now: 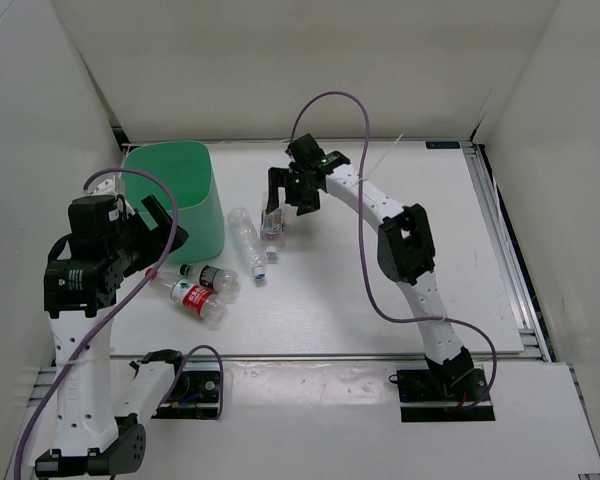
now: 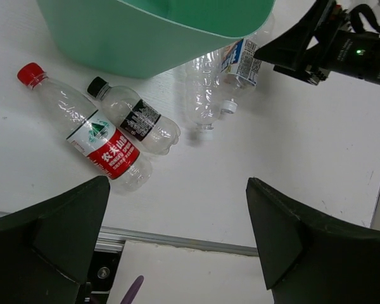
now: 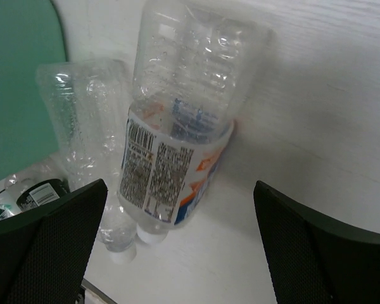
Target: Put the plastic bottles in the bin
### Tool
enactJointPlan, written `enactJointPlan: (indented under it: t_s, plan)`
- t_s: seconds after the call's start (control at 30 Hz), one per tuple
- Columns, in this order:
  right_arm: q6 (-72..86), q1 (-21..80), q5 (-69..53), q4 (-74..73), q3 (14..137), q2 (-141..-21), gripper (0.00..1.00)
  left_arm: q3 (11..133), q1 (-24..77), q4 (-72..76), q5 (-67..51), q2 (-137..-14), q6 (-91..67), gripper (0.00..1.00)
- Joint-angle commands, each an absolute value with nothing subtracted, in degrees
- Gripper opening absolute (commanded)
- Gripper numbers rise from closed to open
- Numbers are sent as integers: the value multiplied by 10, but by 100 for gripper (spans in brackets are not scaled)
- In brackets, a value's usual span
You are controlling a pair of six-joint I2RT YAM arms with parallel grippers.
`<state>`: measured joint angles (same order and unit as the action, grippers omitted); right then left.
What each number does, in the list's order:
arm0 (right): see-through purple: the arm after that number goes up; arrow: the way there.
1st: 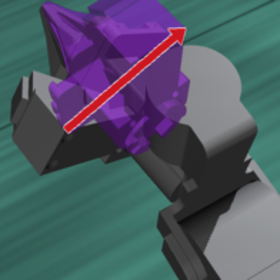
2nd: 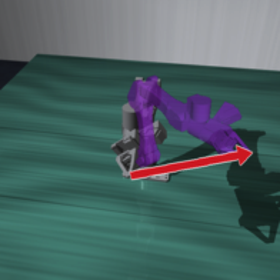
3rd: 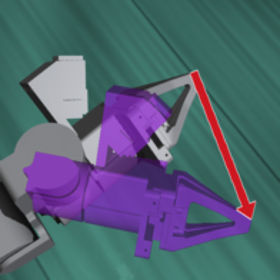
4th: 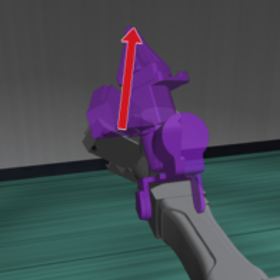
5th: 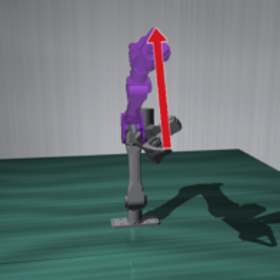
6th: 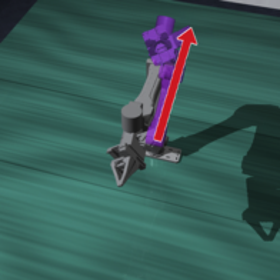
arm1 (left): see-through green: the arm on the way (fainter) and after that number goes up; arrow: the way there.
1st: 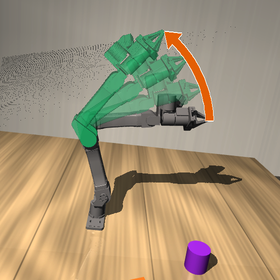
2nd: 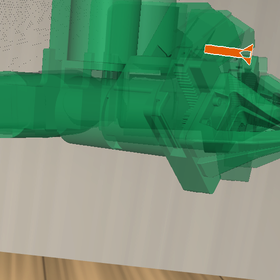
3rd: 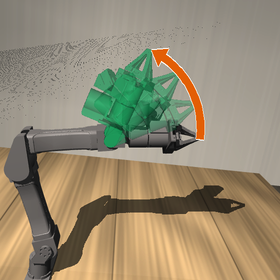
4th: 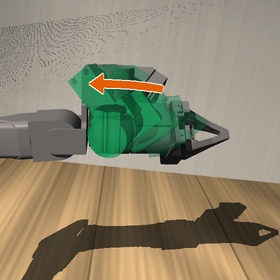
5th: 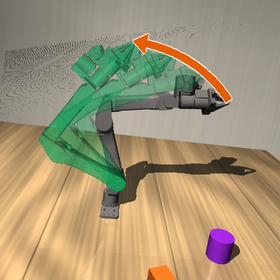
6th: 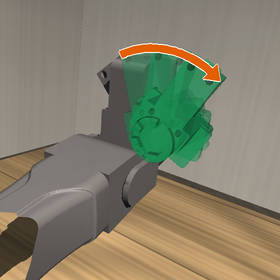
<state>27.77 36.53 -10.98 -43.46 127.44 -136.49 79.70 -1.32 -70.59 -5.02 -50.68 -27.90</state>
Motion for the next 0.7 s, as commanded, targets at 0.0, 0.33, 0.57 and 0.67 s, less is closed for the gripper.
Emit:
enactJointPlan:
  t_s: [0.0,0.33,0.57,0.67]
  plan:
    - [291,378,-178,-388,1312,-1406,100,831,-11,-717,-31,-520,-278,100]
    - [336,378,-191,-376,1305,-1464,91,895,-11,-735,-25,-559,-261,100]
    - [341,345,-156,-376,1224,-1353,53,930,-11,-729,13,-548,-250,100]
    - [362,338,-164,-376,1219,-1260,45,944,-11,-729,13,-527,-232,100]
